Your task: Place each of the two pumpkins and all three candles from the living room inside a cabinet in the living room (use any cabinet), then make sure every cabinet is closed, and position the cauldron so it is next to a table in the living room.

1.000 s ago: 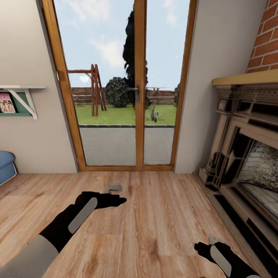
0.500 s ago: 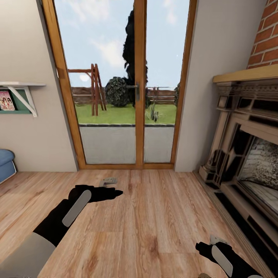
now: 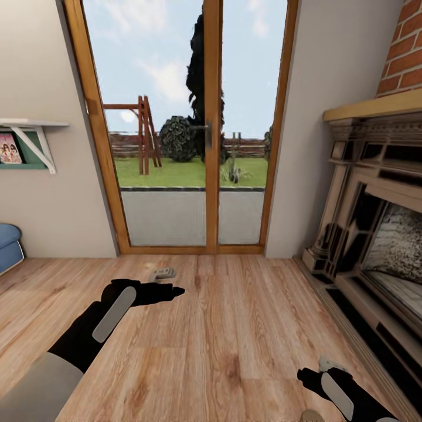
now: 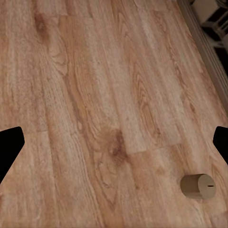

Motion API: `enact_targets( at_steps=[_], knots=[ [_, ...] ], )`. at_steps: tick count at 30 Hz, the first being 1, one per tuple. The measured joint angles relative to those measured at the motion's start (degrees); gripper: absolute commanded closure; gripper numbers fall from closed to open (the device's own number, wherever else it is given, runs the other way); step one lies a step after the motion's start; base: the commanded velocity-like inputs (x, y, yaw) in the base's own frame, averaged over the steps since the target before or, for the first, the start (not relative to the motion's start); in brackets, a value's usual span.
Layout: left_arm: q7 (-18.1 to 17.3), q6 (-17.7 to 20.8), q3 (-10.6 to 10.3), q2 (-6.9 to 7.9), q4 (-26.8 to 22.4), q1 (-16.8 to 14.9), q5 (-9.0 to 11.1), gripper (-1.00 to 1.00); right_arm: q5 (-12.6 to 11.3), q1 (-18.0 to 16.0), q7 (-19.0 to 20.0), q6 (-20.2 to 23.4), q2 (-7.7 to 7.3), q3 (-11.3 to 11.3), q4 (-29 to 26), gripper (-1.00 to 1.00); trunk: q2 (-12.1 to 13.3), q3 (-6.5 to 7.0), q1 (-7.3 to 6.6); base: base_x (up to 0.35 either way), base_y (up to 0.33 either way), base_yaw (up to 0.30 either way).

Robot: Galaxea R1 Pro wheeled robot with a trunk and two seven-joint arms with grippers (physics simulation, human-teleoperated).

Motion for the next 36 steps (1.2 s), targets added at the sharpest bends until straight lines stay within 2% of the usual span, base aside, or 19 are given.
enact_targets(
  at_steps=[10, 21, 29, 36],
  knots=[
    [-0.01, 0.10, 0.08, 0.09, -0.27, 0.00, 0.06, -1.00, 0.00, 0.00, -0.01, -0.08, -0.06, -0.01, 0.17, -1.00, -4.01, -1.80, 2.20, 0.000, 0.000, 0.000],
    [-0.09, 3.04, 0.15, 0.11, -6.84, 0.00, 0.16, -1.00, 0.00, -0.15, 0.02, -0.09, -0.10, -0.11, 0.18, -1.00, -8.42, -3.77, 4.61, 0.000, 0.000, 0.000],
    [-0.10, 3.41, 0.16, 0.08, -7.86, 0.00, 0.12, -1.00, 0.00, -0.18, 0.69, -0.09, -0.15, -1.91, -0.16, -1.00, -11.63, -5.21, 6.37, 0.000, 0.000, 0.000],
    [-0.05, 3.45, 0.12, 0.00, -7.93, 0.00, 0.15, -1.00, 0.00, -0.18, 1.34, -0.02, -0.11, -2.29, -0.45, -1.00, -14.44, -6.46, 7.91, 0.000, 0.000, -0.005]
  ],
)
